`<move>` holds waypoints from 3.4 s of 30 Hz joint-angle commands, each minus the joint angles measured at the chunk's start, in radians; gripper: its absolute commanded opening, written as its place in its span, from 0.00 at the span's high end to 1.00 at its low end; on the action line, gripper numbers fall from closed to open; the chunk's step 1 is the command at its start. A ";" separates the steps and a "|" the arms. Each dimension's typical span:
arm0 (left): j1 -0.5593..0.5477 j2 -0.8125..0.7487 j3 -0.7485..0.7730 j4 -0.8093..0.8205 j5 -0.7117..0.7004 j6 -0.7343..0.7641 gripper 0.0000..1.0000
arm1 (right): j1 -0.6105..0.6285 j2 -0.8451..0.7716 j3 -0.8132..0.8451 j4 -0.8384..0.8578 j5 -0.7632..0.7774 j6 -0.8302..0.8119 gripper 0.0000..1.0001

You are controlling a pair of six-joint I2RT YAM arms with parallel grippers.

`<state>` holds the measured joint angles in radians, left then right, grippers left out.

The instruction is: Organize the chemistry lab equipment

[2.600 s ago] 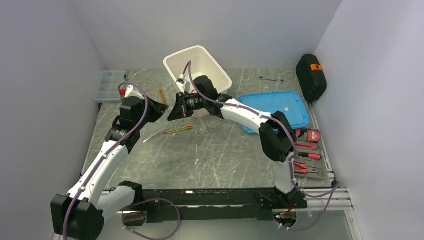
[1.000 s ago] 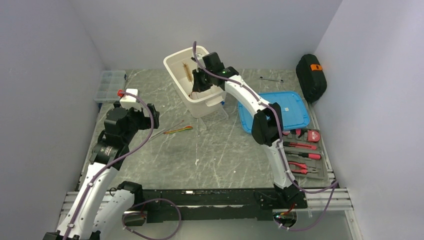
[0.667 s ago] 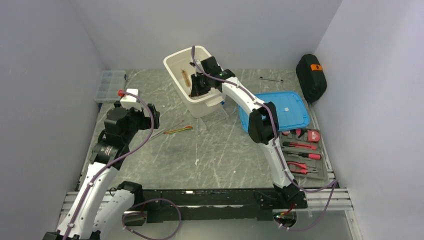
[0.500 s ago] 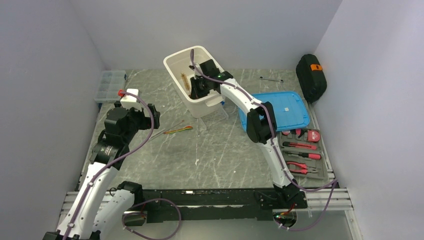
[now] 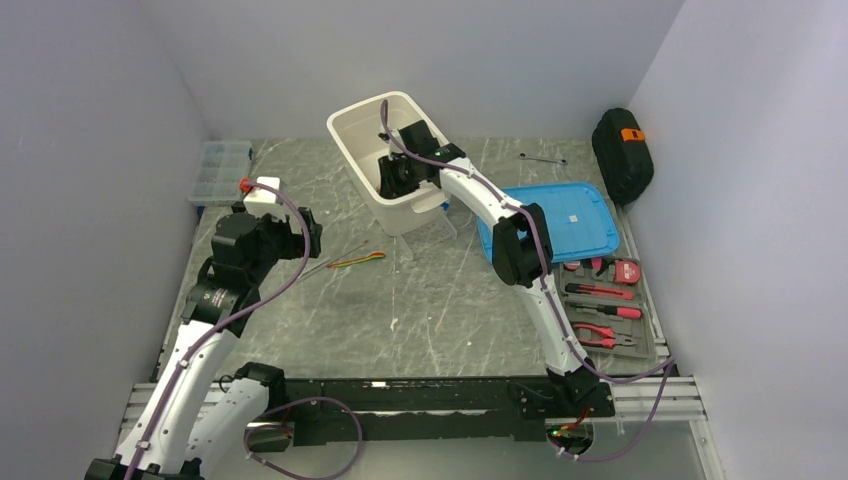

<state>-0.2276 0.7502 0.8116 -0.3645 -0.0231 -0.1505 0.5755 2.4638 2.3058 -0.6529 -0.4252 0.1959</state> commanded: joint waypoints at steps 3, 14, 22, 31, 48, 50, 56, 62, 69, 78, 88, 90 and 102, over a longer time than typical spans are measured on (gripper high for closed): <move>0.004 0.004 0.007 0.024 0.014 0.015 0.01 | -0.001 -0.057 0.029 0.025 0.025 0.004 0.65; 0.030 0.103 0.028 -0.001 0.075 0.039 0.00 | -0.002 -0.272 -0.083 0.092 0.085 -0.028 0.47; 0.078 0.361 0.109 -0.130 0.028 0.081 0.01 | -0.009 -0.619 -0.447 0.306 0.121 -0.008 0.40; 0.083 0.687 0.188 -0.258 -0.059 0.099 0.22 | -0.099 -0.946 -0.874 0.503 0.069 0.050 0.37; 0.159 0.880 0.220 -0.315 -0.095 0.116 0.46 | -0.219 -1.118 -1.090 0.586 0.001 0.076 0.36; 0.158 0.885 0.224 -0.314 -0.110 0.114 0.48 | -0.223 -1.116 -1.093 0.590 -0.003 0.080 0.36; 0.158 0.865 0.225 -0.304 -0.126 0.115 0.52 | -0.227 -1.101 -1.089 0.590 -0.008 0.084 0.36; 0.159 0.890 0.235 -0.317 -0.143 0.116 0.55 | -0.230 -1.102 -1.092 0.595 -0.017 0.089 0.36; 0.158 0.903 0.235 -0.312 -0.133 0.117 0.58 | -0.231 -1.103 -1.097 0.602 -0.026 0.094 0.36; 0.156 0.896 0.230 -0.305 -0.097 0.118 0.60 | -0.233 -1.107 -1.106 0.602 -0.027 0.097 0.35; 0.143 0.938 0.238 -0.312 -0.097 0.117 0.60 | -0.234 -1.113 -1.110 0.608 -0.033 0.104 0.36; 0.138 0.948 0.242 -0.315 -0.104 0.119 0.61 | -0.235 -1.115 -1.111 0.608 -0.035 0.105 0.35; 0.122 0.977 0.253 -0.322 -0.129 0.120 0.74 | -0.235 -1.126 -1.122 0.614 -0.040 0.112 0.35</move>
<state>-0.1017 1.7046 1.0397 -0.6857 -0.1467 -0.0402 0.3462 1.3678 1.1828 -0.1032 -0.4503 0.2996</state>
